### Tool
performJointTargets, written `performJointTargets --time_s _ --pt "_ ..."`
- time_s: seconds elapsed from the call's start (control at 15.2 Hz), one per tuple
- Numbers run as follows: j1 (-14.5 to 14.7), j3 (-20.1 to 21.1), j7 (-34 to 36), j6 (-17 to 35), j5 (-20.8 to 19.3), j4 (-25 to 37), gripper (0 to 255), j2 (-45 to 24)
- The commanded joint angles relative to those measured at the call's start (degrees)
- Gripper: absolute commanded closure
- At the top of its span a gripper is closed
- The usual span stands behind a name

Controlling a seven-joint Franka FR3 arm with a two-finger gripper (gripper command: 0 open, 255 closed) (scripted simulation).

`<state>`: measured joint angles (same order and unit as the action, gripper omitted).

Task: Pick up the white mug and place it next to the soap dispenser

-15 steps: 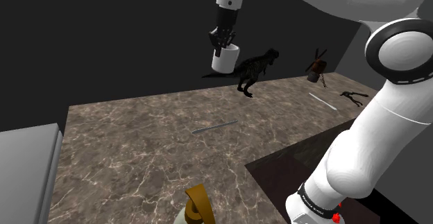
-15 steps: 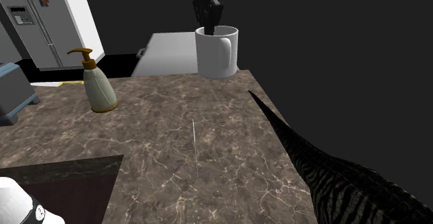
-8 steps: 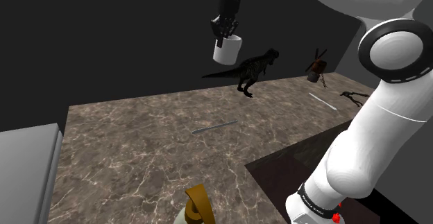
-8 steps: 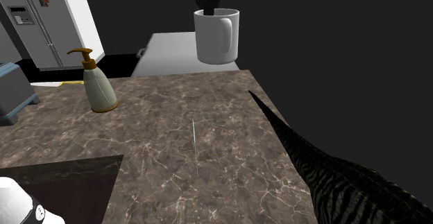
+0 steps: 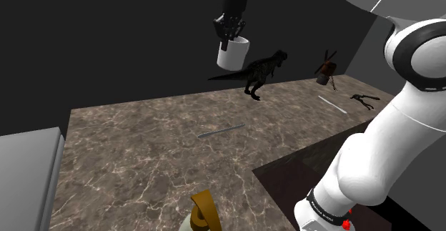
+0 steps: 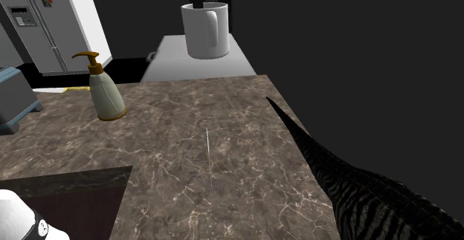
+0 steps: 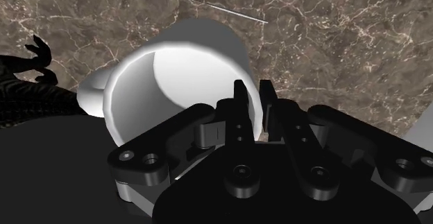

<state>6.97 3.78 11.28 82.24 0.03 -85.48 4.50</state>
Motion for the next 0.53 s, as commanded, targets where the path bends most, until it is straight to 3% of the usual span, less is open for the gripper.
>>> performJointTargets --time_s 0.0,0.46 --pt "1.0 1.2 2.3 0.4 0.2 -2.6 255 2.2" --pt "4.7 6.4 11.2 0.7 1.6 -8.3 255 7.8"
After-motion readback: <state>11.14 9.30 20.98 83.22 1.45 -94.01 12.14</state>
